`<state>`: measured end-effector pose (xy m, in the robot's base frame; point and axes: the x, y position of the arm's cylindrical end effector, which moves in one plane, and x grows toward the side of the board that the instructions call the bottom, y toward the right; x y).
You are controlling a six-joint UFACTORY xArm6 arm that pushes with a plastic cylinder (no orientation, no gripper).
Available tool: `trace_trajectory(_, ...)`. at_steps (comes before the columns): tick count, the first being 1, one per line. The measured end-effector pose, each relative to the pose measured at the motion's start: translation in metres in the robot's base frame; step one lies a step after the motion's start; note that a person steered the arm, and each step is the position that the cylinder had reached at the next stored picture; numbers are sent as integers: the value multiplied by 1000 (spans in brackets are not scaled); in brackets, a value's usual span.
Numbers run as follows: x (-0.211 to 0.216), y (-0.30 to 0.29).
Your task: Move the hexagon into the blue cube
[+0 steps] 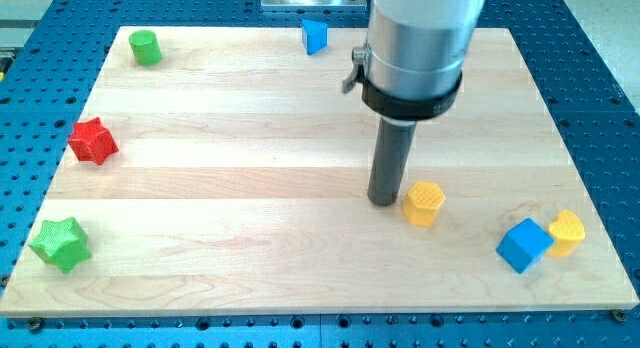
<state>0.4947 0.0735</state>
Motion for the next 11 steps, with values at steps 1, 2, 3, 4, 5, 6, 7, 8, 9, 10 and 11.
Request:
trace_trajectory(1, 0, 41)
trace_trajectory(2, -1, 57)
trace_trajectory(3, 5, 14)
trace_trajectory(4, 58, 44)
trace_trajectory(5, 42, 58)
trace_trajectory(6, 7, 44)
trace_trajectory(7, 19, 89)
trace_trajectory(8, 4, 88)
trace_trajectory(9, -21, 69)
trace_trajectory(10, -62, 47)
trace_trajectory(11, -145, 27)
